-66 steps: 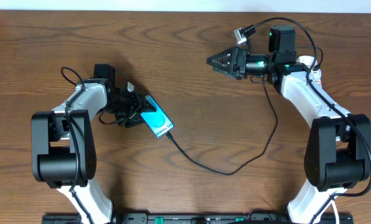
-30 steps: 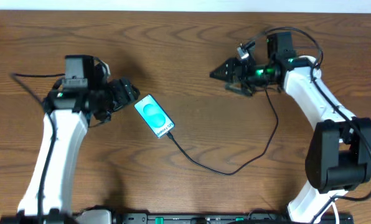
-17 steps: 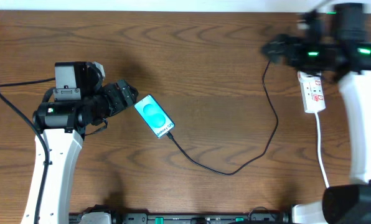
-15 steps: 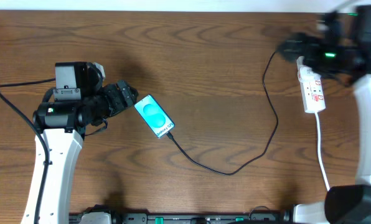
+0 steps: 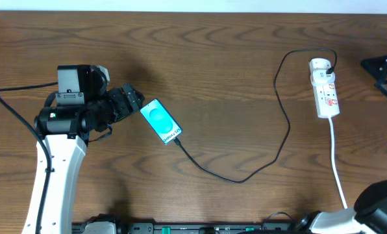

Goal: Plug charger to phone and switch on socket
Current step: 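Move the right gripper to the power strip's charger socket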

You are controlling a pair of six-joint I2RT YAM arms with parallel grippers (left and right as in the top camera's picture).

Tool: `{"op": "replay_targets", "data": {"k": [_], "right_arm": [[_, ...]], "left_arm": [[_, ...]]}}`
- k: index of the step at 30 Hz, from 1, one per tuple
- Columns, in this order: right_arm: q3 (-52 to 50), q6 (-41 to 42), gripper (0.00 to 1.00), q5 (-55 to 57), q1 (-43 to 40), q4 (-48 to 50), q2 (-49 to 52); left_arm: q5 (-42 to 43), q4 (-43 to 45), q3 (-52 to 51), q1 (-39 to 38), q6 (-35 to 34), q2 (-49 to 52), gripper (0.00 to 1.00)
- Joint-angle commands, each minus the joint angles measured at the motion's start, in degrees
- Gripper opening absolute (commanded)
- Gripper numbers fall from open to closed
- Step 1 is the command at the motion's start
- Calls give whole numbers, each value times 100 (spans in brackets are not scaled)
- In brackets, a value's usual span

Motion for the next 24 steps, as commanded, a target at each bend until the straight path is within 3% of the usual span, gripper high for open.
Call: {"op": "replay_targets", "data": {"k": [1, 3, 8, 24], "right_arm": [[37, -599, 99, -831, -59, -35, 590], [39, -809, 99, -1478, -20, -22, 1156], [125, -881, 99, -1545, 61, 116, 1980], [1287, -885, 99, 380, 179, 9, 2428]], "left_arm": [[-48, -33, 20, 13, 35, -11, 92], [-50, -87, 17, 13, 39, -11, 92], [-50, -168, 17, 13, 166, -11, 92], [-55, -160, 17, 13, 164, -11, 91]]}}
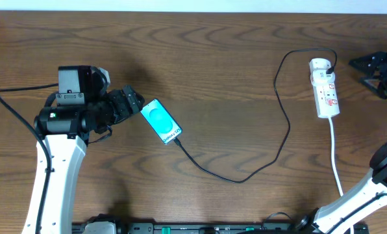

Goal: Plug charger to phone and switch on socket
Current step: 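Move the right gripper to the power strip's charger socket, then press the orange switch beside the charger with the right gripper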

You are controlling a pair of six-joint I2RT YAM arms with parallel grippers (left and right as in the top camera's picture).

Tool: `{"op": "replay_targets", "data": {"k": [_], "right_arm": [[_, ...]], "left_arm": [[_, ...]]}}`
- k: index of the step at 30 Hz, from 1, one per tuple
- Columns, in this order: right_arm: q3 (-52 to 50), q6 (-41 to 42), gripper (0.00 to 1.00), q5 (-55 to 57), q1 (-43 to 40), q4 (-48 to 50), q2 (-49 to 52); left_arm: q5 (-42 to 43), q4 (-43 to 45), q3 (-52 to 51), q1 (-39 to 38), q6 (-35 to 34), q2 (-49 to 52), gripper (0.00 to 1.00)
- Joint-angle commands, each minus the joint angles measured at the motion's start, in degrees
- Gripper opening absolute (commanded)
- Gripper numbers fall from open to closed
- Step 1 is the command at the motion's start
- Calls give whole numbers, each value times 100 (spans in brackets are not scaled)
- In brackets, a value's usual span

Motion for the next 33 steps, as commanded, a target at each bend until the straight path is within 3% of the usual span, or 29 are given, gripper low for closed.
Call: {"op": "replay_targets", "data": {"k": [1, 15, 33], "right_arm": [[144, -98, 99, 610, 28, 4, 42], [249, 282, 99, 326, 79, 538, 645], [367, 179, 99, 350, 741, 789, 1150]], "left_arm": [[-42, -13, 17, 13, 116, -11, 92], [-39, -11, 17, 13, 114, -11, 92], [-42, -11, 17, 13, 116, -11, 92]]}}
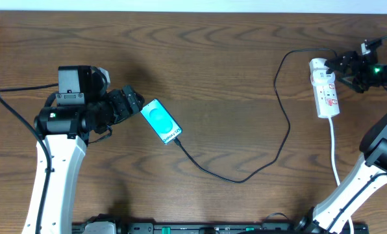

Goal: Plug charger to phone and switch on socket
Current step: 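Press the orange switch beside the charger with the right gripper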

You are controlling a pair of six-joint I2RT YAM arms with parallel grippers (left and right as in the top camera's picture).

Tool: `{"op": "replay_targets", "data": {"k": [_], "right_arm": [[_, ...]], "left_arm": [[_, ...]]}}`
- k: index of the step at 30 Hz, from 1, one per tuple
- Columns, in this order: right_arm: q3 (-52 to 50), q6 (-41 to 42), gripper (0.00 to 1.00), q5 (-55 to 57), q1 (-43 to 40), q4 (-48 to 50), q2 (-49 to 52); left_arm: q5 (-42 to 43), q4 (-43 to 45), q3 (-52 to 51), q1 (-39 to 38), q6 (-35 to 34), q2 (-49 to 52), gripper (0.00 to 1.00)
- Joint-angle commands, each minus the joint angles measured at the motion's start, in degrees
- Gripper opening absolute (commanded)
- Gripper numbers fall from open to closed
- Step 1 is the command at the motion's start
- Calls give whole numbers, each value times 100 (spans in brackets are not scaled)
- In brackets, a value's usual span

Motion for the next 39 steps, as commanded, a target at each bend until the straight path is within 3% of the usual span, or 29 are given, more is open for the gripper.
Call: {"op": "replay_targets", "data": {"k": [1, 15, 39], "right_arm": [[133, -46, 99, -17, 50, 26, 101], [133, -48, 99, 730, 48, -120, 164], [129, -37, 99, 686, 188, -70, 297]], "left_arm": [[-42, -13, 17, 13, 116, -11, 92], [-42, 2, 17, 13, 116, 33, 92], [-42, 7, 17, 13, 116, 33, 92]]}}
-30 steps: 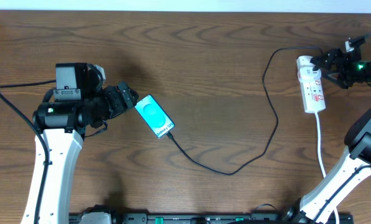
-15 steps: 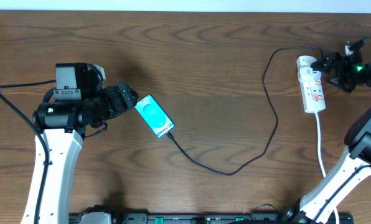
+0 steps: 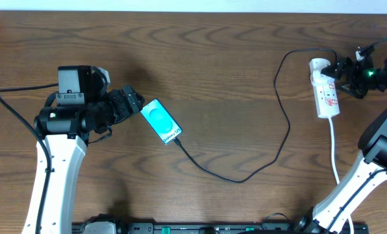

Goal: Plug charger to phone and switch on socket
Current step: 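Press the orange switch beside the charger with the right gripper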

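Observation:
The phone (image 3: 161, 121), with a blue-lit screen, lies slanted left of the table's middle. A black charger cable (image 3: 245, 177) is plugged into its lower right end and loops up to the plug at the top of the white socket strip (image 3: 326, 94). My left gripper (image 3: 136, 103) is shut on the phone's upper left end. At the strip's upper right edge, beside the plug, is my right gripper (image 3: 339, 71); its fingers look spread, touching or nearly touching the strip.
The strip's white lead (image 3: 336, 162) runs down to the table's front edge. My left arm's white link (image 3: 54, 175) lies along the left side, and the right arm (image 3: 375, 149) rises along the right edge.
My right gripper has shifted slightly right and down along the socket strip's upper right edge. The left gripper, phone and cable are unchanged.
The cable was plugged into the phone throughout, with my left gripper on the phone's end. My right gripper was at the far right edge, then nearer the strip, then at its top end, and now at its upper right edge.

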You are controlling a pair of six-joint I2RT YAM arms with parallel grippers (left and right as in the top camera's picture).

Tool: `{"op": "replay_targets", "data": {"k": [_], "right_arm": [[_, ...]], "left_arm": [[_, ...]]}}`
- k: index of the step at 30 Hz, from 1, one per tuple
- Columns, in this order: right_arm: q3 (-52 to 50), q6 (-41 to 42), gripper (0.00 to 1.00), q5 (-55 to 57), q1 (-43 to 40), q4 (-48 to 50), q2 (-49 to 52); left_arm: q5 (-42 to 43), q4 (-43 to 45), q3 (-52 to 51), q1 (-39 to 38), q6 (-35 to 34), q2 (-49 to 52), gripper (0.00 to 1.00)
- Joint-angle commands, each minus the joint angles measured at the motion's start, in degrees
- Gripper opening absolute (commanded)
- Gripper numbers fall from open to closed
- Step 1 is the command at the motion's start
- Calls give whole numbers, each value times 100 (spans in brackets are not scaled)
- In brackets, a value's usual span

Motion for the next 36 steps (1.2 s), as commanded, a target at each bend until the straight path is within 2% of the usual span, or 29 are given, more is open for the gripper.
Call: {"op": "replay_targets", "data": {"k": [1, 36], "right_arm": [[122, -22, 99, -59, 116, 26, 61], [107, 177, 99, -35, 358, 162, 68]], "left_arm": [[-42, 2, 17, 13, 116, 33, 92], [-42, 0, 13, 13, 116, 33, 92]]}}
